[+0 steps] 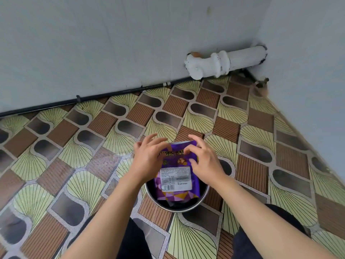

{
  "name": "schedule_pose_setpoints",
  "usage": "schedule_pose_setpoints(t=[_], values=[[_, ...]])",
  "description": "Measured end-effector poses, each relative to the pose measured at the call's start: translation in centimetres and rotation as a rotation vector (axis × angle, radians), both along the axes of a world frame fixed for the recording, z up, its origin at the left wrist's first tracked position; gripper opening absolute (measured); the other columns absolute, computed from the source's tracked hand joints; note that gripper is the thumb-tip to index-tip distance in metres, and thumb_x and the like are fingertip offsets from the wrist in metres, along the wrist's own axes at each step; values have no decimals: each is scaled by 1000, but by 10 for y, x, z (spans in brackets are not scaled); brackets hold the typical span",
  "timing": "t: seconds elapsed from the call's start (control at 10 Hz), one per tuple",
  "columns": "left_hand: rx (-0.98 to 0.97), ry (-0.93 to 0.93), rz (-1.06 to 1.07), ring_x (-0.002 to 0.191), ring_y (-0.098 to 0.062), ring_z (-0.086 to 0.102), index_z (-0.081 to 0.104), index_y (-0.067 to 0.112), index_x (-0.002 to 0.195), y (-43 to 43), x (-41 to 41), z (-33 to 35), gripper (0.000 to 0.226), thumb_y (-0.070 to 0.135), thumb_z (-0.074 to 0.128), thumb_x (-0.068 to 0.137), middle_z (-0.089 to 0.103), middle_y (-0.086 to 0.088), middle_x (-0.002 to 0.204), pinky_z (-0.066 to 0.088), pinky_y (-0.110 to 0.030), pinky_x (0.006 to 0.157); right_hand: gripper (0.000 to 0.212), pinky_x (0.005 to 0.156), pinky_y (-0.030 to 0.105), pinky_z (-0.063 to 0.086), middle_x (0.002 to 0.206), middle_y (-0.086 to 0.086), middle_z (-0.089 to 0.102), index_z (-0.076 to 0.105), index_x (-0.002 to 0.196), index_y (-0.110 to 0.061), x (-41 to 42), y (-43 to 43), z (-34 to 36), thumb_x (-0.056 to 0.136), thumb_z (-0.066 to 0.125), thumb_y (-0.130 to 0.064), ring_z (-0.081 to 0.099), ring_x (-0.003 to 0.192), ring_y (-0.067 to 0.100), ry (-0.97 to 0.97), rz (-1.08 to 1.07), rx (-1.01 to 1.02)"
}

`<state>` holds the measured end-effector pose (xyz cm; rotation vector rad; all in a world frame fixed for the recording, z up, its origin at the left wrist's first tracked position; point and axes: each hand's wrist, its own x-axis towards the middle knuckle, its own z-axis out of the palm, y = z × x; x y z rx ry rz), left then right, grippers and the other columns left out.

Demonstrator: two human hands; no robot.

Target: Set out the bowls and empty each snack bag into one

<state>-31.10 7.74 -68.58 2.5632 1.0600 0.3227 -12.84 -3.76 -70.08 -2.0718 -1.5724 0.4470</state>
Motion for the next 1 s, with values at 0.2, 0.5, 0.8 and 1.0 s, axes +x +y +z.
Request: schedule_pose_setpoints(t=[0.2, 0.5, 0.8, 1.0], values=[[-79, 34, 42, 114, -15, 59, 61, 31, 113, 2, 2, -6, 23, 13, 56, 99, 66, 15, 122, 29, -42, 88, 13, 99, 40, 41, 120, -5, 56, 60, 106, -23, 0, 24, 4, 94, 64, -24, 50, 114, 19, -51, 7, -30], [-37, -58, 25, 91, -14, 62, 72, 29, 103, -26, -15, -15, 27, 7, 57, 99, 76, 13, 97, 24, -37, 81, 23, 84, 30, 56, 96, -10, 66, 71, 93, -15, 8, -16, -15, 90, 62, 5, 62, 90, 7, 82, 57, 99], [-110, 51, -11, 103, -15, 58, 64, 32, 110, -18, -15, -8, 28, 12, 47, 101, 71, 16, 108, 22, -39, 84, 16, 94, 42, 50, 111, -14, 51, 57, 87, -30, -7, -14, -7, 90, 67, -18, 56, 103, 16, 69, 36, -31], [-53, -24, -10, 109, -13, 59, 64, 35, 108, -8, -4, 25, 18, 23, 54, 100, 65, 14, 116, 29, -44, 94, 6, 100, 43, 45, 109, -13, 55, 64, 98, -28, -9, -2, 34, 92, 66, -28, 53, 109, 13, 131, -28, 56]])
